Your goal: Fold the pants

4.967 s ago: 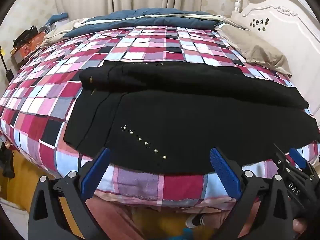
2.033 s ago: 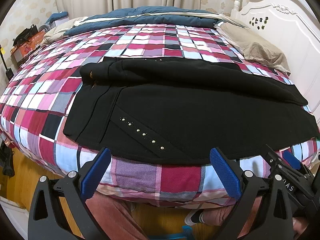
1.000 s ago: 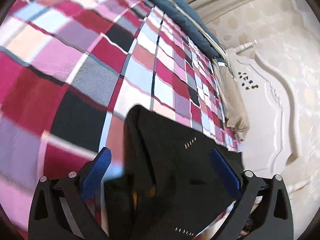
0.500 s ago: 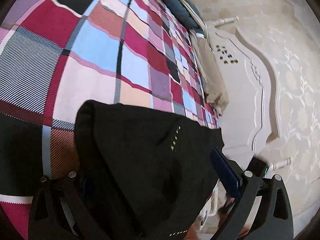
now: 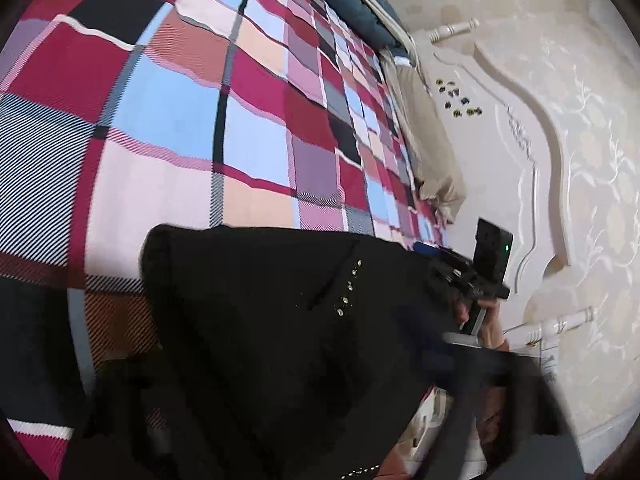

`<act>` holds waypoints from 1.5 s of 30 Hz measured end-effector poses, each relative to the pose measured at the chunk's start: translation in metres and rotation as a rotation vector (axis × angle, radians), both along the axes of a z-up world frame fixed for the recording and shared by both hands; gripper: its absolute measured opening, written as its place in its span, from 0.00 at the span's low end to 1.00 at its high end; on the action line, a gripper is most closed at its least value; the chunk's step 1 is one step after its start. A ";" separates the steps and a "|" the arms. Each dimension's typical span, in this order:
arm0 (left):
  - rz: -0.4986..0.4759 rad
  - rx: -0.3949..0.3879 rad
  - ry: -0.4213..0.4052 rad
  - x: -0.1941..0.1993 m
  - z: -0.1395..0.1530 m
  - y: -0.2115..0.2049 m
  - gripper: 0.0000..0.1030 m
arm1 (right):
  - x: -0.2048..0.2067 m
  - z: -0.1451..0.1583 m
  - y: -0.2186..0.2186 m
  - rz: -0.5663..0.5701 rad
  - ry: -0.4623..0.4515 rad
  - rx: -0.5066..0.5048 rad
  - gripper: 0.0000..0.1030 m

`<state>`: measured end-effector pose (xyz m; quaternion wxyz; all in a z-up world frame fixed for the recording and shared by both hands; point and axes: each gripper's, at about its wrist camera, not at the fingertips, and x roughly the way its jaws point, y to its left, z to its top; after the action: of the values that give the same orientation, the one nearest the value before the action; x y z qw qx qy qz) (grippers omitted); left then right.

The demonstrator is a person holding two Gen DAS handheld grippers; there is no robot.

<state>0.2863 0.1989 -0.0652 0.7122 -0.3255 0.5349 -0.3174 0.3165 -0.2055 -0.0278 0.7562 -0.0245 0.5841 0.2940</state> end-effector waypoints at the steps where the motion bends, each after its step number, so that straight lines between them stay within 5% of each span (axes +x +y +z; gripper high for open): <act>1: 0.002 0.013 0.004 0.001 -0.002 0.000 0.35 | 0.001 -0.005 0.002 0.011 0.012 -0.030 0.33; 2: 0.003 0.027 0.005 0.002 -0.003 -0.001 0.34 | 0.000 -0.006 0.004 0.019 0.010 -0.044 0.31; 4: 0.004 0.066 0.009 0.005 -0.006 -0.001 0.19 | -0.001 -0.002 0.003 0.030 0.015 -0.007 0.09; 6: 0.023 0.061 0.009 0.005 -0.005 0.004 0.08 | -0.006 0.010 0.000 0.013 -0.025 0.002 0.07; 15: 0.042 -0.066 -0.270 -0.034 0.053 0.016 0.07 | -0.095 0.080 -0.006 -0.078 -0.433 -0.037 0.07; 24: 0.038 -0.064 -0.375 -0.124 0.054 0.007 0.09 | -0.242 0.059 -0.007 -0.102 -0.661 -0.166 0.07; 30: 0.102 -0.092 -0.299 -0.170 0.015 0.020 0.30 | -0.279 0.008 -0.006 -0.128 -0.598 -0.180 0.10; 35: 0.148 -0.049 -0.251 -0.199 -0.002 0.029 0.42 | -0.297 -0.008 -0.009 -0.190 -0.577 -0.125 0.25; 37: 0.172 -0.022 -0.255 -0.212 -0.003 0.038 0.48 | -0.306 -0.005 -0.011 -0.214 -0.553 -0.071 0.56; 38: 0.185 -0.014 -0.255 -0.218 -0.004 0.042 0.59 | -0.311 -0.003 -0.013 -0.237 -0.539 -0.030 0.61; 39: 0.213 -0.008 -0.245 -0.226 -0.005 0.049 0.71 | -0.317 -0.002 -0.015 -0.248 -0.528 -0.005 0.62; 42: 0.303 -0.036 -0.221 -0.248 -0.009 0.067 0.71 | -0.329 -0.002 -0.024 -0.297 -0.469 0.082 0.62; 45: 0.405 -0.072 -0.214 -0.270 -0.006 0.075 0.71 | -0.332 -0.002 -0.044 -0.409 -0.360 0.282 0.62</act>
<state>0.0159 0.2738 -0.0716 0.8020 -0.4158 0.3683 -0.2198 -0.0156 -0.2493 -0.0298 0.8868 0.1472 0.3870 0.2050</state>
